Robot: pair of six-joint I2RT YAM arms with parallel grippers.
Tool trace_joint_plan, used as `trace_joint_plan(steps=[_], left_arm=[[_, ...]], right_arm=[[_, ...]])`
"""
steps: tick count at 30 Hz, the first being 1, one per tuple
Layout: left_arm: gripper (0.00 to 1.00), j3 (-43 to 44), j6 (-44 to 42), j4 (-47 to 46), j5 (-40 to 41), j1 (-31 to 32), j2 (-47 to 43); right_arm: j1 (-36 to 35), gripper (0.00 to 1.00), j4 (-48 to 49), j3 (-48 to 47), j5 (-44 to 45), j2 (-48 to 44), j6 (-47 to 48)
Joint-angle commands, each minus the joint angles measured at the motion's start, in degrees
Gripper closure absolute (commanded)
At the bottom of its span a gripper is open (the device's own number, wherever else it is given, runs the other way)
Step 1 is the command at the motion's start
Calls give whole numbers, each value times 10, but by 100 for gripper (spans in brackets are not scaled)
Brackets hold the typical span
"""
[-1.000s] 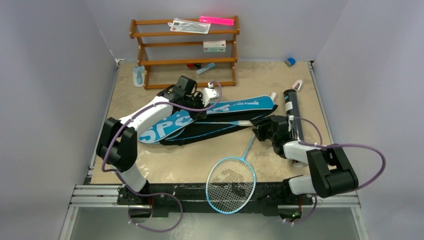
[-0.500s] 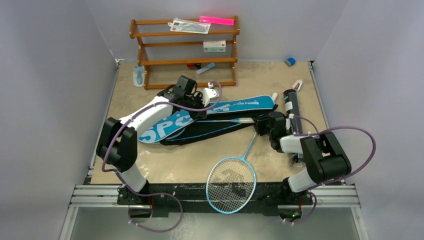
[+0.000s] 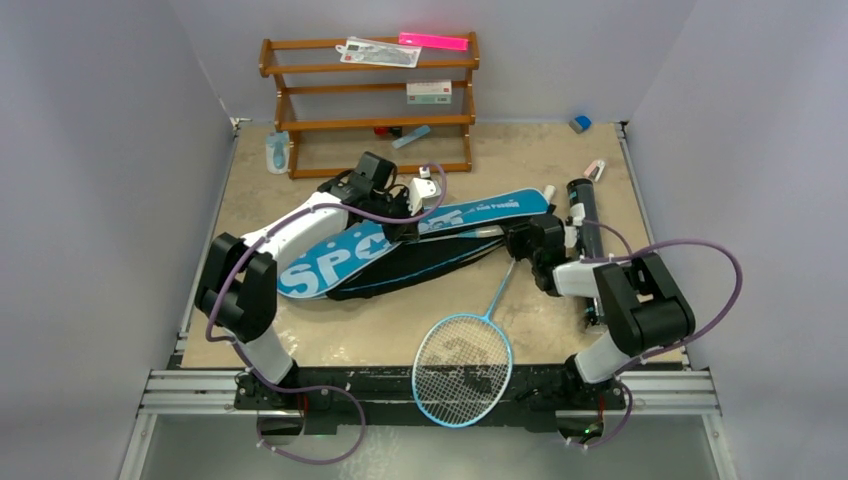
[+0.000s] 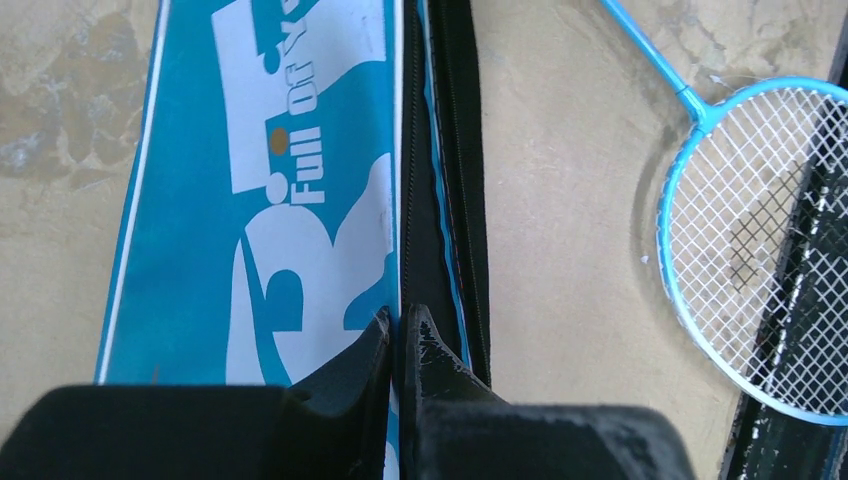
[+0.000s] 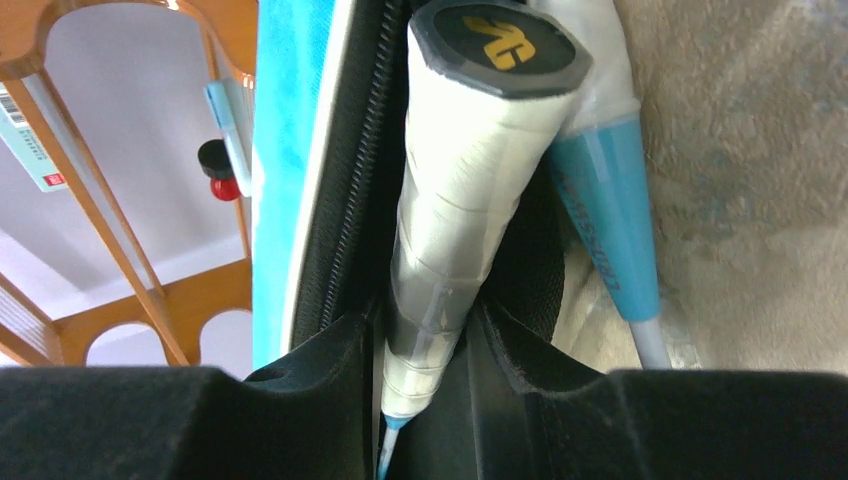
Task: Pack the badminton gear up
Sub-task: Place the racket in the racket bag.
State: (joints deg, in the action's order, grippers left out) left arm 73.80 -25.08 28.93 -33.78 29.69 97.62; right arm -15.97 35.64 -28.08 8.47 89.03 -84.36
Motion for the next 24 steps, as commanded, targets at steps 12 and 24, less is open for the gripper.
trace_joint_plan(steps=[12,24], left_arm=[[100,16,-30,-10,-154,14,-37],[100,5,30,-60,-44,-10,-53]], right_arm=[[-9,67,373,-23,-26,153,120],[-7,25,141,-63,-19,55,147]])
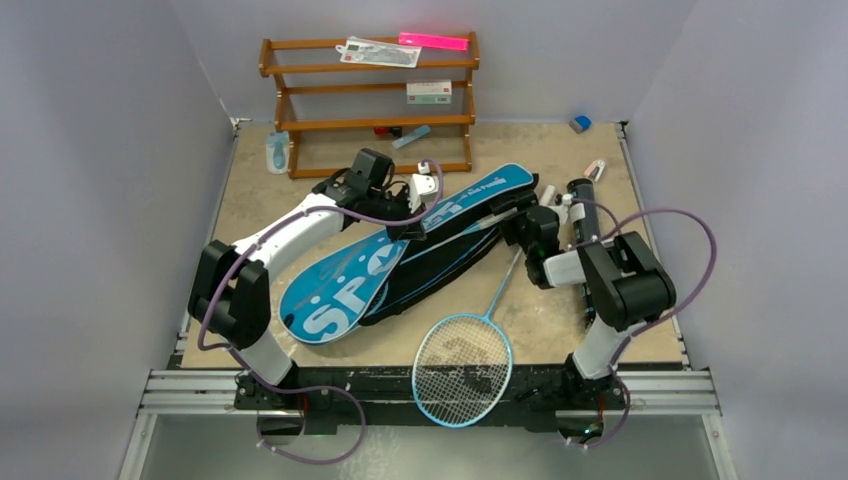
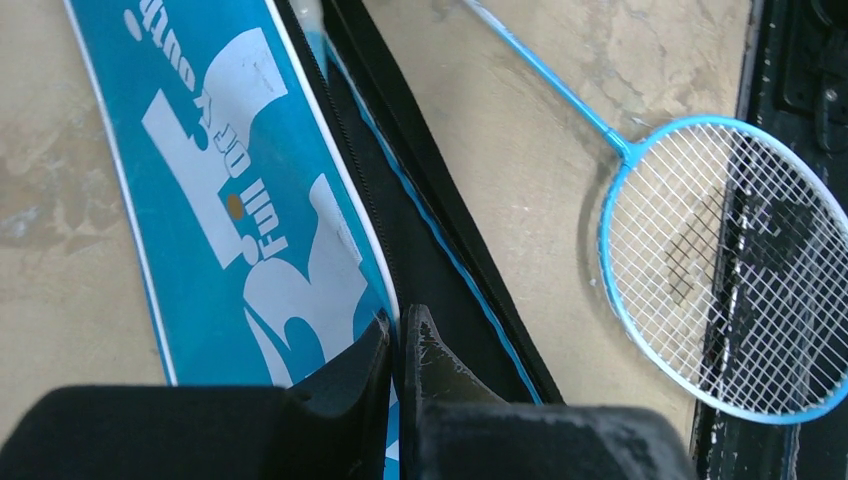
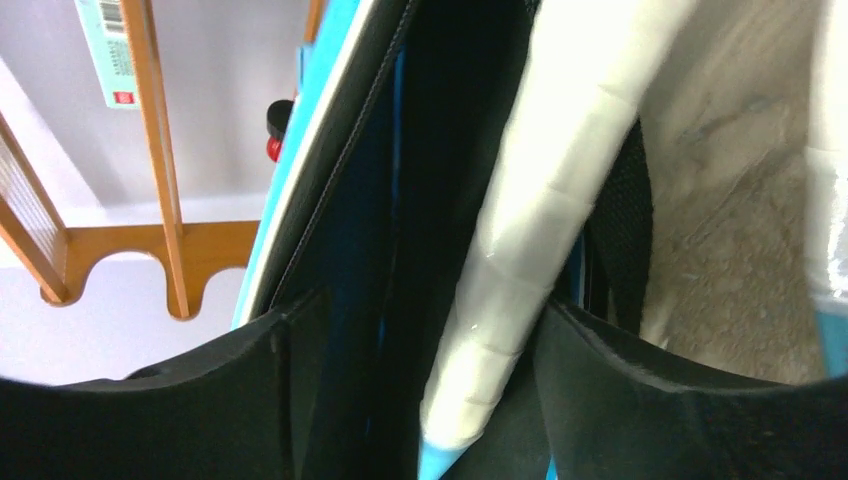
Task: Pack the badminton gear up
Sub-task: Place the racket in the racket bag.
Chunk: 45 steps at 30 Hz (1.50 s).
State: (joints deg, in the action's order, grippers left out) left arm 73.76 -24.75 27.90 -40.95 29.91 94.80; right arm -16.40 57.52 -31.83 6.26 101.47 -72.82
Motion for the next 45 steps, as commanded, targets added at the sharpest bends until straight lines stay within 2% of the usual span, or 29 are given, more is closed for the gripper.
trace_joint_plan(steps=[1,2,5,9,13,16,19,22,31,36,42,45], left_arm=[[100,5,34,-53,35,-16,-24],[100,5,40,-57,40,-19,-23],[100,7,51,-63,52,-27,-20],[100,5,50,-67,48,-30,-25],[100,-2,45,-75,36,-30,-33],[100,-2,45,-76,22,-30,-34],[100,-2,43,-76,2,-30,-35],[100,-4,37,-75,-22,-30,-33],[100,-2,20,-64,-92,-30,-24],[100,-2,-2,-52,-126,-27,-18],[100,-2,-26,-40,-116,-21,-1],[100,2,-26,-46,-73,-15,23]], right_arm=[[-2,21,-108,-27,6,-89,36],[-2,17,-145,-31,9,-106,39],[-2,13,-223,-40,14,-146,45],[10,33,-237,-31,11,-167,43],[35,37,-212,-46,-57,-143,65],[39,53,-188,-62,-109,-111,71],[39,78,-164,-82,-125,-80,80],[36,88,-157,-113,-147,-48,78],[22,83,5,-145,-171,56,46],[13,82,85,-151,-146,105,49],[5,81,168,-154,-129,139,62],[-5,82,192,-153,-127,145,71]])
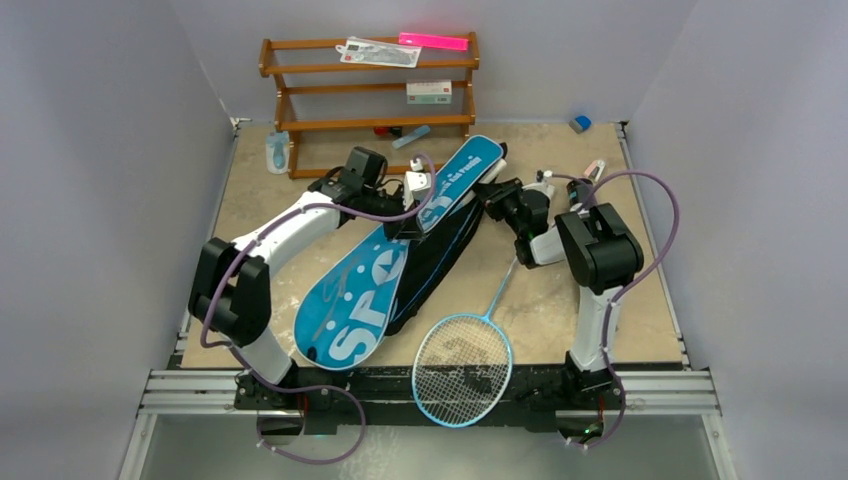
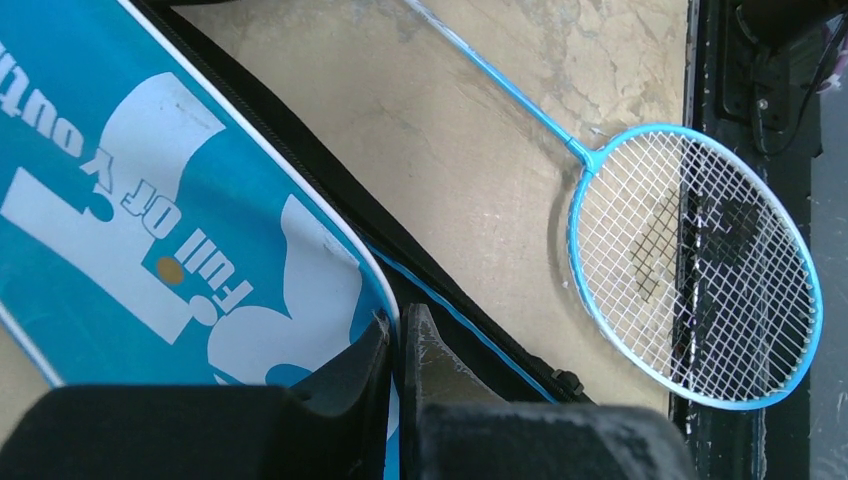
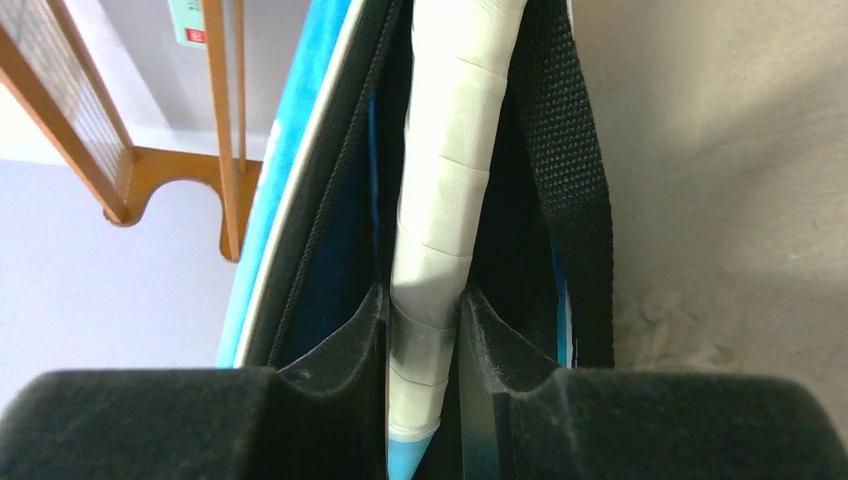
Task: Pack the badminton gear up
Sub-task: Place the racket in the racket bag.
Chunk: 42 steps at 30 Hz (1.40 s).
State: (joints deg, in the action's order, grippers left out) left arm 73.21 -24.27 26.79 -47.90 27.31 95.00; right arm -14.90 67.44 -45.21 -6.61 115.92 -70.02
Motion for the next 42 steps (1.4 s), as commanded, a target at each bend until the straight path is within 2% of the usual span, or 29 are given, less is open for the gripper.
trace_joint_plan(steps=[1,4,7,15,16,18,19,20,22,26,30,34,37,39,42], left_arm=[[100,11,-31,-36,12,12,29],[100,21,-29,-45,49,14,51],[100,22,-33,-53,52,20,56],[100,-7,-45,-97,106,26,24],[92,-4,-45,-93,115,26,25],[70,3,-46,-84,130,29,28],[50,3,-41,-88,147,34,28],[42,5,-33,-95,171,41,28],[35,14,-11,-111,234,57,30],[27,79,50,-99,351,76,65],[21,173,119,-41,480,85,113],[19,189,122,-25,529,112,126],[18,230,166,22,629,138,157],[17,276,171,74,639,150,179],[16,269,170,74,619,167,173]], right_arm=[[-25,82,95,-19,6,1,47],[-40,83,97,-17,14,9,48],[-46,84,98,-27,10,27,40],[-49,83,60,-35,12,31,45],[-49,83,57,-34,12,29,46],[-49,83,55,-33,14,28,46],[-49,83,57,-33,15,28,43],[-49,83,59,-32,15,30,41],[-51,83,66,-29,15,33,39],[-52,83,73,-28,14,40,37],[-53,83,77,-29,11,44,37],[-53,83,79,-28,9,45,35],[-54,83,74,-28,10,41,38],[-54,83,69,-29,11,38,38],[-54,82,68,-29,10,38,37]])
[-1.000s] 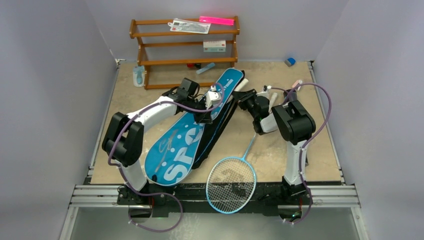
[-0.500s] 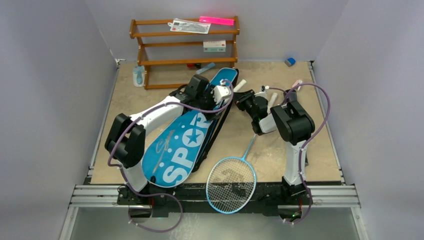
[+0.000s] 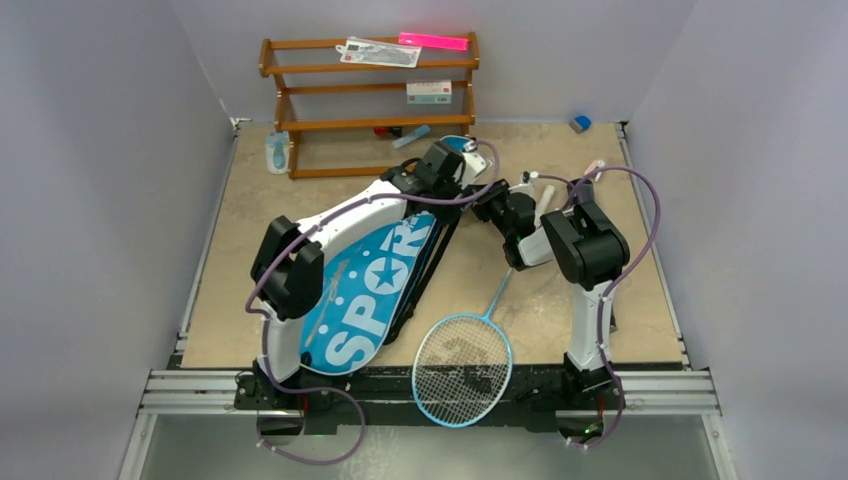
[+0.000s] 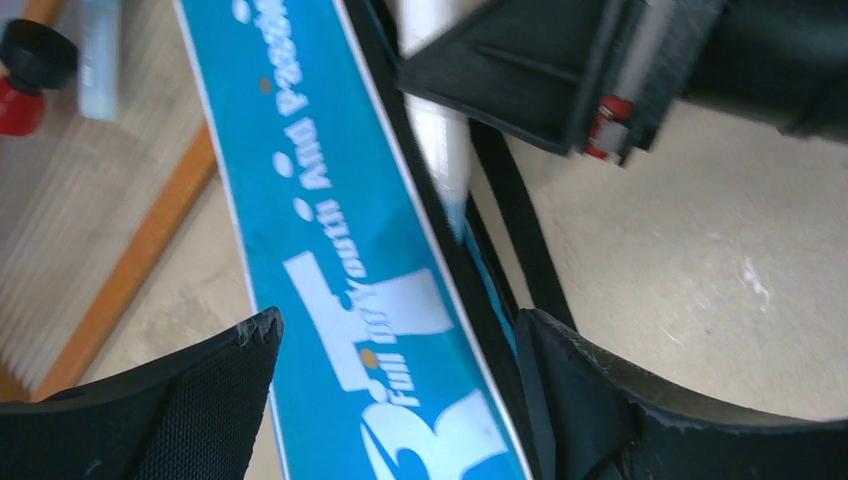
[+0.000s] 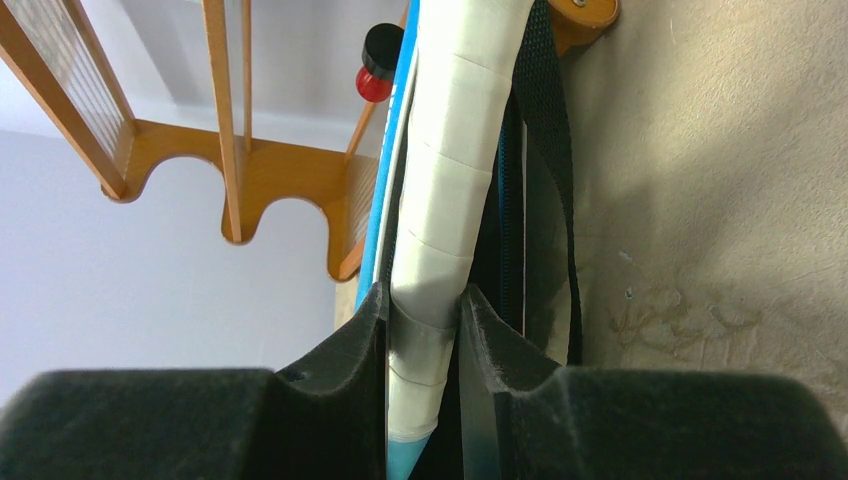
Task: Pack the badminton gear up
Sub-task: Place the racket in the racket bag.
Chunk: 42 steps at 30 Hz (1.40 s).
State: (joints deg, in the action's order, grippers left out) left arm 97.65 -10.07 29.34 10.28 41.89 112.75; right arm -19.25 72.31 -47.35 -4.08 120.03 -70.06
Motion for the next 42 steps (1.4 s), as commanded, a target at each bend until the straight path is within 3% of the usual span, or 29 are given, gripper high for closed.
trace_joint_plan(steps=[1,13,21,24,28,31,37,42], left_arm=[[16,22,30,50,35,25,-5],[16,22,53,86,152,43,51],[17,19,62,98,104,43,68],[29,23,62,102,140,43,79],[71,50,58,118,216,48,93],[97,66,49,121,242,56,91],[100,48,11,84,278,64,65],[100,23,-6,25,239,64,27]], right_arm=[[-11,82,19,-7,-15,-2,37],[-11,82,18,-9,-17,-4,34],[-11,82,13,-12,-20,0,32],[-11,83,11,-13,-20,0,32],[-11,82,11,-13,-20,0,34],[-12,82,10,-13,-18,-1,36],[-13,82,2,-17,-21,-3,40],[-22,82,3,-16,-24,-7,39]])
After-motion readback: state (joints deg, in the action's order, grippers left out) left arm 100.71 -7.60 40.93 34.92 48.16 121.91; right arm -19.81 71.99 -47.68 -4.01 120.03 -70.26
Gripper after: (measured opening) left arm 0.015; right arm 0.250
